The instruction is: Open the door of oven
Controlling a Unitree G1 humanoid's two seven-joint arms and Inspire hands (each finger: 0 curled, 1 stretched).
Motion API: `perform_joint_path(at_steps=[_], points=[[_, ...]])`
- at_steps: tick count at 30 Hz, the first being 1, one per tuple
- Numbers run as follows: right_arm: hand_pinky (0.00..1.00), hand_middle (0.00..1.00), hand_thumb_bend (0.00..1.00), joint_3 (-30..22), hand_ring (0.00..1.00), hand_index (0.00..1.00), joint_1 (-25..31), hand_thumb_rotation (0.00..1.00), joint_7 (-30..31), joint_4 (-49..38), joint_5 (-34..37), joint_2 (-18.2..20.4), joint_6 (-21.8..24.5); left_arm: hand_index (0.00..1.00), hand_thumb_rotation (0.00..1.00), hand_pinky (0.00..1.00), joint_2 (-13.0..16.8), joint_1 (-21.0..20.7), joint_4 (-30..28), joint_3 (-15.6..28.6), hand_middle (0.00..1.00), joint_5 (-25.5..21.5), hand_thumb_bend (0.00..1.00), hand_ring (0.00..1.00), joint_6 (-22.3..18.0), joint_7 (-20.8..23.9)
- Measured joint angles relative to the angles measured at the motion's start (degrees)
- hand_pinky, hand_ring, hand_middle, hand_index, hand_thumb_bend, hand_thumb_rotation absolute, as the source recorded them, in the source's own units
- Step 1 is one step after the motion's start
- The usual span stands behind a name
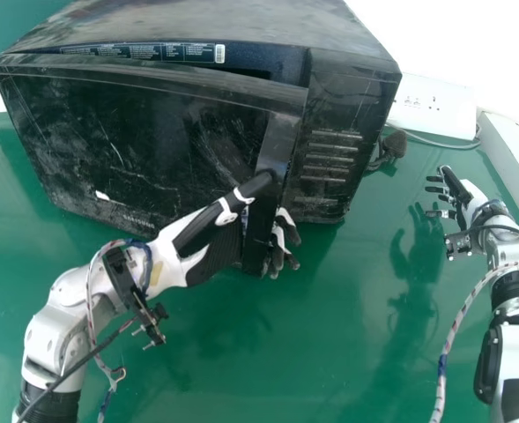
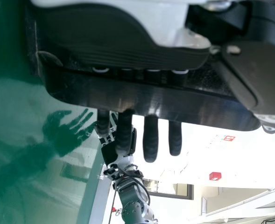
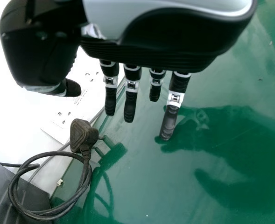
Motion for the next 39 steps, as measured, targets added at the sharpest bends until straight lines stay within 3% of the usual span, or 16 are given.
perform_joint_path(at_steps=[3,8,12,16,19,22,25,28,39], points=[[0.60,0.80,0.44,-0.16,0.74,0.82,0.03,0.38,-0.88,-0.10,0.00,0.46,0.00,0.52,0.74,0.12,0.25,0.16,-0.54,0.34,0.30,-0.41,0.86,0.19,0.89,0.02],[0.62,0.79,0.44,-0.07,0.75,0.83,0.00,0.42,-1.01,-0.15,-0.04,0.57,0.00,0.51,0.75,0.12,0.98,1.38,-2.05,0.45,0.30,-1.37,0.86,0.19,1.18,0.14],[0.60,0.75,0.45,-0.16,0.72,0.84,0.00,0.38,-1.01,-0.15,-0.04,0.61,0.00,0.52,0.73,0.12,1.86,1.91,-2.63,0.74,0.30,-2.99,0.83,0.19,1.81,-0.31],[0.58,0.79,0.45,-0.39,0.73,0.84,0.04,0.37,-1.16,-0.18,-0.03,0.70,0.00,0.52,0.72,0.14,2.09,2.68,-3.50,1.46,0.31,-4.70,0.82,0.21,3.15,-0.31],[0.62,0.79,0.44,-0.30,0.74,0.86,0.05,0.45,-1.23,-0.20,-0.06,0.77,0.00,0.51,0.73,0.14,2.51,3.51,-4.49,1.55,0.31,-4.80,0.83,0.21,3.16,-0.30],[0.57,0.77,0.46,-0.14,0.70,0.85,0.04,0.38,-1.16,-0.23,-0.07,0.78,0.00,0.50,0.74,0.14,3.00,4.04,-5.16,1.58,0.31,-5.00,0.84,0.21,3.14,-0.35],[0.55,0.77,0.45,-0.14,0.71,0.80,0.03,0.39,-1.10,-0.23,-0.07,0.77,0.00,0.50,0.76,0.14,3.26,4.98,-6.09,1.64,0.31,-5.02,0.86,0.20,2.75,-0.41],[0.57,0.79,0.45,-0.26,0.73,0.80,0.06,0.36,-1.15,-0.22,-0.06,0.80,0.00,0.50,0.77,0.13,3.49,6.08,-6.44,1.91,0.30,-5.41,0.86,0.20,1.81,-1.12],[0.57,0.79,0.43,-0.55,0.73,0.85,0.05,0.40,-1.16,-0.23,-0.05,0.98,0.01,0.52,0.76,0.10,6.38,8.23,-8.23,2.89,0.28,-8.14,0.86,0.17,1.65,-3.08]])
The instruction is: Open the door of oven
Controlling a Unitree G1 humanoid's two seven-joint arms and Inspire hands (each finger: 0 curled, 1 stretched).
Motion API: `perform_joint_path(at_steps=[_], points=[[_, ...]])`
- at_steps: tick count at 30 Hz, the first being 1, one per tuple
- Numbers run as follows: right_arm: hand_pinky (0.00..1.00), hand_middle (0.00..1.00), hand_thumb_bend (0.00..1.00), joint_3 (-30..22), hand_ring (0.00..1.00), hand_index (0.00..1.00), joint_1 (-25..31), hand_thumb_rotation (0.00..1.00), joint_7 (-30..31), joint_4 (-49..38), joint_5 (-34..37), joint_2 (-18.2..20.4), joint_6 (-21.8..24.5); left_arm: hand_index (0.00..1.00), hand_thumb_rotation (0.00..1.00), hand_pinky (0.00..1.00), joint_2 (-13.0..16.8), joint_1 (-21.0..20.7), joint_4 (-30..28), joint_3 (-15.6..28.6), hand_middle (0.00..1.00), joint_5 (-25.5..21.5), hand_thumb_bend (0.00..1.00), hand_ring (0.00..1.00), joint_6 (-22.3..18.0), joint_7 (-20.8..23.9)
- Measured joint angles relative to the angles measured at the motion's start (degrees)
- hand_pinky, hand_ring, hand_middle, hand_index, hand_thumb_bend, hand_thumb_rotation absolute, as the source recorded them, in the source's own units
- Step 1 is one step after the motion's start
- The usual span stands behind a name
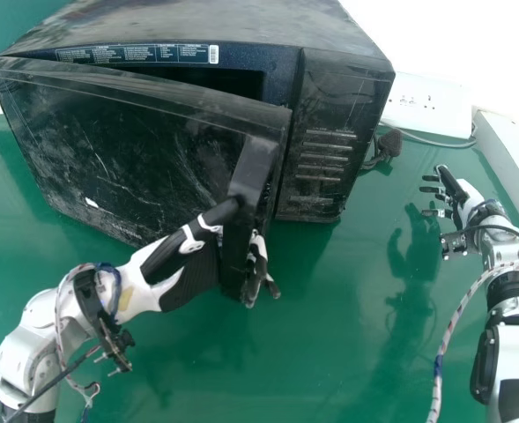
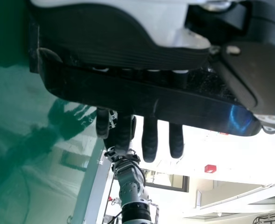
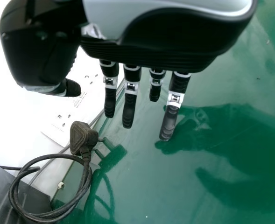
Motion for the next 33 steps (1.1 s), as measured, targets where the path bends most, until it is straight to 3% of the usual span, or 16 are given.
perform_joint_path(at_steps=[3,7,10,11,15,18,22,26,28,30,33], points=[[0.59,0.79,0.44,0.05,0.74,0.85,-0.01,0.38,0.02,0.00,-0.01,0.01,0.00,0.51,0.78,0.09,0.40,0.23,-0.11,0.15,0.26,-0.77,0.84,0.16,0.07,-0.13],[0.50,0.78,0.45,0.00,0.71,0.85,0.00,0.36,-0.18,-0.01,-0.01,0.14,0.00,0.51,0.78,0.10,1.03,0.61,-0.48,0.47,0.27,-1.31,0.86,0.17,0.30,-0.21],[0.59,0.78,0.46,-0.06,0.73,0.84,0.13,0.37,-0.08,-0.01,0.04,0.20,0.03,0.51,0.75,0.10,1.87,1.12,-0.61,1.05,0.27,-2.30,0.89,0.17,0.30,-0.71],[0.62,0.79,0.45,-0.03,0.74,0.84,0.11,0.42,0.18,0.00,0.02,0.20,0.03,0.51,0.75,0.10,2.14,1.33,-0.60,1.28,0.27,-2.72,0.90,0.17,0.33,-1.00],[0.63,0.83,0.42,0.23,0.77,0.88,0.10,0.49,0.71,0.00,-0.03,0.18,0.03,0.48,0.73,0.10,2.72,1.76,-0.61,1.76,0.28,-3.40,0.94,0.17,0.45,-1.33],[0.48,0.80,0.43,0.27,0.69,0.85,0.12,0.39,0.73,0.00,-0.02,0.17,0.03,0.46,0.69,0.09,3.64,1.76,-1.02,2.25,0.27,-5.18,0.95,0.17,2.31,-1.33],[0.63,0.82,0.45,0.04,0.77,0.84,0.35,0.43,0.98,0.06,0.01,0.03,0.01,0.47,0.68,0.09,4.75,1.94,-1.50,2.85,0.28,-6.82,0.91,0.17,3.54,-1.87],[0.65,0.82,0.44,-0.09,0.77,0.84,0.35,0.37,1.41,0.06,0.01,-0.06,0.01,0.46,0.68,0.09,5.57,2.77,-1.35,4.08,0.28,-7.56,0.89,0.17,3.53,-4.31],[0.58,0.80,0.44,-0.08,0.74,0.82,0.35,0.35,1.23,0.06,0.01,0.02,0.01,0.46,0.68,0.10,6.15,2.99,-1.44,4.34,0.28,-7.92,0.90,0.18,3.59,-4.63],[0.58,0.81,0.45,-0.06,0.75,0.83,0.30,0.41,1.14,0.07,0.00,0.13,0.02,0.45,0.68,0.09,6.64,3.35,-1.93,4.77,0.28,-8.27,0.87,0.17,3.98,-4.69],[0.61,0.82,0.44,-0.08,0.75,0.83,0.20,0.39,1.14,0.07,0.01,0.19,0.06,0.44,0.66,0.09,7.26,4.36,-2.75,5.70,0.28,-9.26,0.85,0.17,4.50,-4.75]])
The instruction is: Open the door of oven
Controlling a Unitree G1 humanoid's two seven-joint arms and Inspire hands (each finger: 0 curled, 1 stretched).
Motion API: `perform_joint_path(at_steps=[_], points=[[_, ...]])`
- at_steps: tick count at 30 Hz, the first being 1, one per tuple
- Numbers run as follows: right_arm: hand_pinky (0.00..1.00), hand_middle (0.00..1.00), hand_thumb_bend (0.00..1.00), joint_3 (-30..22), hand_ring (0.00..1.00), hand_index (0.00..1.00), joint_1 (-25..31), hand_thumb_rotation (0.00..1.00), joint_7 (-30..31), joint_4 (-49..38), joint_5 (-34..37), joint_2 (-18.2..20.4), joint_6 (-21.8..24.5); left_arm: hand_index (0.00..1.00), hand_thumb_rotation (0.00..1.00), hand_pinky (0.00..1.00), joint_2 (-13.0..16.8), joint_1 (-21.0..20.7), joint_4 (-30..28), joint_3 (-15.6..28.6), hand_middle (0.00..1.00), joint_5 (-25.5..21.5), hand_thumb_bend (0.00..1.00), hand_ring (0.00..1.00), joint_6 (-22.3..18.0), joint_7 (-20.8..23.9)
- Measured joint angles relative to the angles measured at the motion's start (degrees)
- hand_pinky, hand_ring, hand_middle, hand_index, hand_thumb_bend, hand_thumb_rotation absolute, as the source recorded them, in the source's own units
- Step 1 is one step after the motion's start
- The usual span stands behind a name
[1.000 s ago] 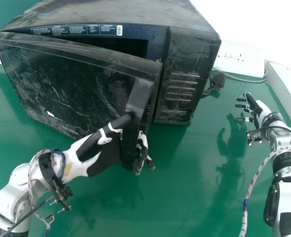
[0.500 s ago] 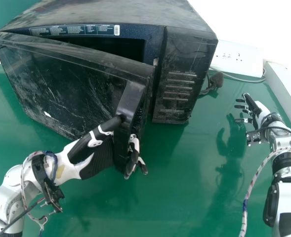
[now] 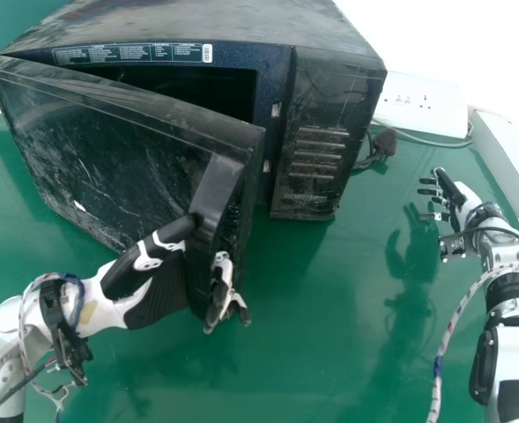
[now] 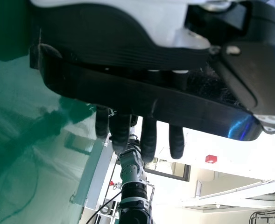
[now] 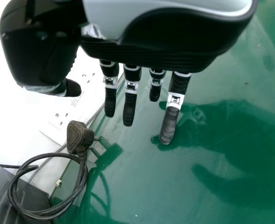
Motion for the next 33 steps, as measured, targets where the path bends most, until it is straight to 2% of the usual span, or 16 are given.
perform_joint_path(at_steps=[3,6,8,9,11,14,17,18,20,23,24,25,27,30,31,33], points=[[0.66,0.82,0.45,-0.06,0.77,0.84,0.05,0.41,0.12,0.00,0.04,0.03,0.00,0.41,0.62,0.08,1.32,0.01,0.03,0.82,0.26,-1.83,0.91,0.15,1.71,-0.58],[0.54,0.81,0.45,-0.25,0.74,0.84,0.26,0.42,0.20,0.01,0.08,-0.09,0.00,0.41,0.63,0.09,1.67,-0.43,1.55,1.10,0.26,-2.65,0.91,0.16,1.99,-2.40],[0.60,0.80,0.45,-0.18,0.75,0.83,0.26,0.44,0.21,0.02,0.06,-0.15,0.00,0.43,0.61,0.12,1.08,-1.19,5.12,1.10,0.29,-2.62,0.90,0.20,-0.53,-6.82],[0.61,0.79,0.43,-0.15,0.75,0.80,0.26,0.41,0.19,0.01,0.04,-0.20,0.00,0.45,0.56,0.14,1.09,-1.78,7.27,1.10,0.32,-2.61,0.88,0.22,-1.48,-9.16],[0.61,0.78,0.43,-0.12,0.73,0.78,0.27,0.39,-0.03,0.01,0.01,-0.23,-0.02,0.45,0.55,0.15,1.93,-3.72,11.30,1.11,0.32,-2.61,0.87,0.23,-2.41,-14.14],[0.57,0.79,0.43,0.07,0.71,0.81,0.21,0.38,-0.07,0.01,-0.03,-0.10,-0.02,0.44,0.56,0.16,3.67,-4.62,12.51,1.60,0.32,-2.85,0.91,0.24,-2.46,-17.23],[0.58,0.80,0.43,0.32,0.73,0.80,0.15,0.42,-0.27,0.01,-0.14,-0.09,-0.02,0.41,0.55,0.14,6.07,-4.61,12.44,2.50,0.30,-4.03,0.90,0.22,-1.56,-19.28],[0.60,0.82,0.42,0.37,0.75,0.81,0.14,0.43,-0.44,0.01,-0.15,-0.08,-0.02,0.41,0.53,0.15,6.59,-4.82,12.77,2.76,0.30,-4.58,0.91,0.22,-0.98,-19.49],[0.56,0.82,0.42,0.27,0.75,0.81,0.19,0.38,-0.48,0.03,-0.14,-0.09,-0.02,0.42,0.46,0.15,8.64,-6.46,14.51,2.94,0.32,-5.63,0.90,0.23,1.36,-21.68],[0.56,0.81,0.43,0.10,0.74,0.80,0.35,0.38,-0.47,0.11,-0.09,-0.10,-0.02,0.45,0.35,0.15,11.28,-8.59,16.36,3.83,0.34,-7.78,0.91,0.24,4.42,-24.07],[0.56,0.82,0.43,0.10,0.74,0.82,0.35,0.38,-0.42,0.17,-0.09,-0.10,-0.02,0.45,0.37,0.16,12.04,-9.10,16.89,4.31,0.34,-8.44,0.90,0.25,5.17,-24.82],[0.59,0.83,0.44,0.10,0.76,0.83,0.35,0.41,-0.19,0.20,-0.10,-0.14,-0.02,0.44,0.39,0.16,12.71,-9.39,17.60,4.55,0.34,-8.74,0.87,0.25,5.28,-26.07],[0.64,0.83,0.43,-0.04,0.78,0.83,0.37,0.39,0.22,0.28,-0.05,-0.26,-0.01,0.40,0.43,0.14,14.08,-9.36,18.30,4.88,0.31,-8.73,0.85,0.22,5.21,-28.29],[0.66,0.83,0.45,-0.15,0.79,0.84,0.32,0.41,0.41,0.31,-0.02,-0.37,-0.01,0.32,0.59,0.11,15.42,-7.67,15.01,6.82,0.24,-8.73,0.88,0.17,5.33,-27.59],[0.64,0.83,0.45,-0.11,0.78,0.84,0.31,0.41,0.36,0.31,-0.04,-0.41,-0.01,0.30,0.61,0.10,15.60,-6.67,13.40,7.77,0.24,-8.67,0.90,0.17,5.24,-26.90],[0.67,0.85,0.45,0.08,0.79,0.86,0.31,0.46,0.33,0.32,-0.11,-0.46,-0.01,0.30,0.62,0.10,16.28,-5.34,11.64,9.08,0.24,-8.43,0.92,0.16,4.63,-26.71]])
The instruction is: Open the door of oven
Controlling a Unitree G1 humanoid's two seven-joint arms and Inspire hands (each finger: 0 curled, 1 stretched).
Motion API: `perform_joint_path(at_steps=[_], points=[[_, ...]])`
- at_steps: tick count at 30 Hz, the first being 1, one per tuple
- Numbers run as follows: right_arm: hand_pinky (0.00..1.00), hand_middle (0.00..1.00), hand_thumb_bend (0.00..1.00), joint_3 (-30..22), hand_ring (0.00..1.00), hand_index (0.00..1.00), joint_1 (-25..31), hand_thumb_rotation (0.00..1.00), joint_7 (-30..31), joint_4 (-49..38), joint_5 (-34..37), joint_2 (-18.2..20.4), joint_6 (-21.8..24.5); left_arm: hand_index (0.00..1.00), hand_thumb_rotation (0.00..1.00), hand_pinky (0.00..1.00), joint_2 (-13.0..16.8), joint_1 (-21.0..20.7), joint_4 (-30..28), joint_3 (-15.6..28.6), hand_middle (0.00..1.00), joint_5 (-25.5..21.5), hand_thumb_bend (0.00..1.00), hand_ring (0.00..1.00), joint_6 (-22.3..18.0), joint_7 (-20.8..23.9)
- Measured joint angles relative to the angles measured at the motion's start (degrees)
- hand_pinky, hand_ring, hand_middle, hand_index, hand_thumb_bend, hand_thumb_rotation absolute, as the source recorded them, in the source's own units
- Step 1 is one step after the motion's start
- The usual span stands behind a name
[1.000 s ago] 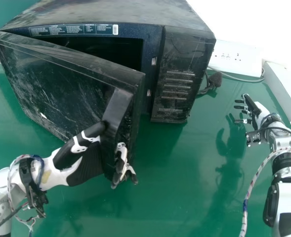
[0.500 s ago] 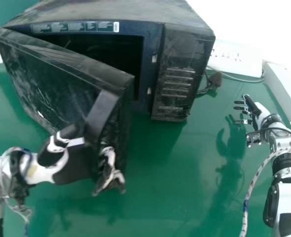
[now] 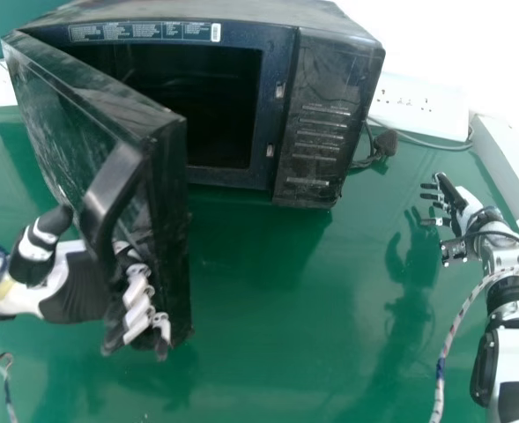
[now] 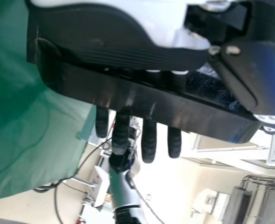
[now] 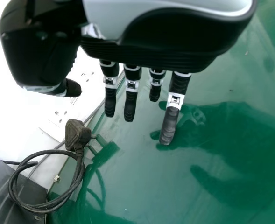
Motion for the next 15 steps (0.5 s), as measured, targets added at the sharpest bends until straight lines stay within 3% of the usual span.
perform_joint_path(at_steps=[1,4,8,13,15], points=[[0.60,0.86,0.44,0.08,0.77,0.86,0.02,0.46,0.01,0.01,-0.02,-0.02,0.00,0.31,0.63,0.11,0.38,0.42,-0.31,0.52,0.25,0.05,0.91,0.17,-0.87,-0.20],[0.54,0.81,0.43,0.10,0.73,0.81,0.02,0.43,0.20,0.01,-0.01,-0.01,0.00,0.33,0.65,0.13,1.02,0.57,-0.02,1.27,0.27,0.21,0.90,0.19,-3.44,-1.60],[0.54,0.78,0.42,-0.01,0.72,0.81,0.02,0.41,0.24,-0.01,0.05,-0.01,0.00,0.34,0.68,0.15,1.91,1.18,1.07,1.43,0.29,1.81,0.92,0.22,-6.63,-4.76],[0.58,0.80,0.44,-0.25,0.76,0.79,0.10,0.35,0.16,0.02,0.09,-0.02,0.01,0.35,0.70,0.17,5.62,1.14,2.32,1.62,0.31,4.40,0.85,0.23,-13.70,-9.47],[0.57,0.81,0.42,-0.19,0.75,0.82,0.10,0.38,0.15,-0.01,0.08,-0.02,0.00,0.37,0.59,0.16,5.95,1.11,3.91,1.67,0.31,5.51,0.80,0.22,-17.79,-11.81]])
